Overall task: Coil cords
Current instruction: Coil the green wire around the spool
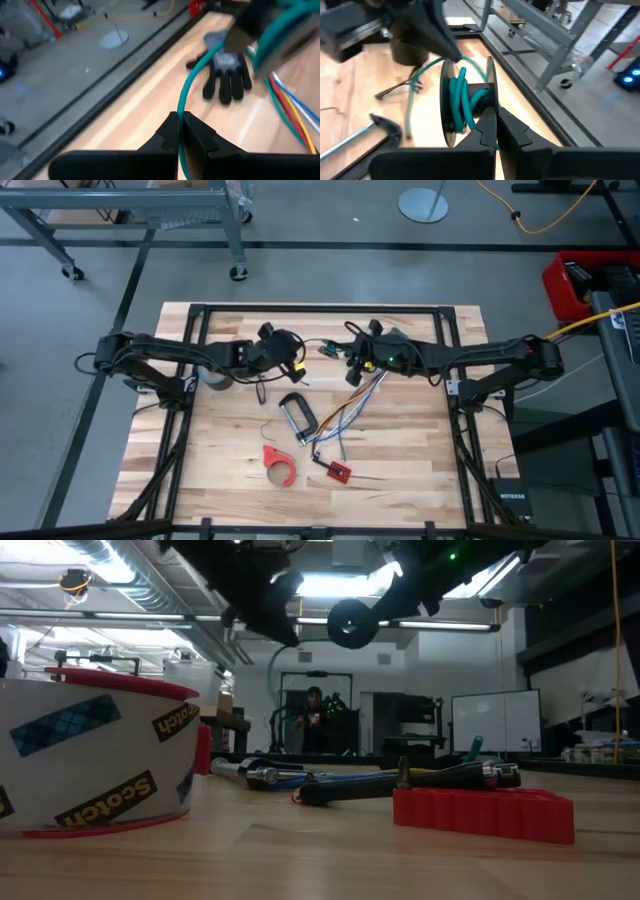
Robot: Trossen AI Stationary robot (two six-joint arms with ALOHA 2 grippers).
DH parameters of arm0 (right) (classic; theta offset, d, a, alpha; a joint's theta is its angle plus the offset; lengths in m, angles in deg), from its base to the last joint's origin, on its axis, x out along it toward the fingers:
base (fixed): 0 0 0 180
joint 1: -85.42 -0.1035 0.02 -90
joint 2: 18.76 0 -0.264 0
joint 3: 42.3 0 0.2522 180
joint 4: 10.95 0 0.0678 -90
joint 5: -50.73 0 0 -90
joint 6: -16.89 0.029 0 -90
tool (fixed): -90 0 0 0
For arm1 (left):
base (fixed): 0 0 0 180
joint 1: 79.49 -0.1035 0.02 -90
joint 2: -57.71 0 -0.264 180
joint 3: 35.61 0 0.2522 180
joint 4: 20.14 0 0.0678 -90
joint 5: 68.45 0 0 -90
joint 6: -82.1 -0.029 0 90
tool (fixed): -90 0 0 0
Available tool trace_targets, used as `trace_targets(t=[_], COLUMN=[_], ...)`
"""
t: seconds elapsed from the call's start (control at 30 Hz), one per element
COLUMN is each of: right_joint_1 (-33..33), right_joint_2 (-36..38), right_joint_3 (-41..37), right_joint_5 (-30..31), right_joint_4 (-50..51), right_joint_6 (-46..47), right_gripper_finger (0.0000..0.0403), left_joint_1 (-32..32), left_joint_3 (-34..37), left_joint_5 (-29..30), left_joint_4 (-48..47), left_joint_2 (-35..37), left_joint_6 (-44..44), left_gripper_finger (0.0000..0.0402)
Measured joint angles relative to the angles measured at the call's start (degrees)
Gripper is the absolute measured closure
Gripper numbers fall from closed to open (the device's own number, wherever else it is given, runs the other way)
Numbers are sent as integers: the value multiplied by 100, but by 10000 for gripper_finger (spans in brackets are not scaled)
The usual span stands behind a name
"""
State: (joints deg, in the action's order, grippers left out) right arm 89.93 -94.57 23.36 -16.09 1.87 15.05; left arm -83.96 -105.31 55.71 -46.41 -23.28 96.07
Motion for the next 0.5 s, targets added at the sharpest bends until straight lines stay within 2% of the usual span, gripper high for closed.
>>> trace_targets(t=[0.2,0.5], right_joint_1=[-2,2], right_joint_2=[-2,11], right_joint_3=[-4,-4], right_joint_5=[-132,-291], right_joint_4=[-834,-1710], right_joint_6=[-143,-285], right_gripper_finger=[400,400], left_joint_1=[64,77], left_joint_3=[1,9], left_joint_5=[-174,-210], left_joint_4=[-231,294], left_joint_2=[-48,-50], left_joint_6=[207,-118], left_gripper_finger=[401,401])
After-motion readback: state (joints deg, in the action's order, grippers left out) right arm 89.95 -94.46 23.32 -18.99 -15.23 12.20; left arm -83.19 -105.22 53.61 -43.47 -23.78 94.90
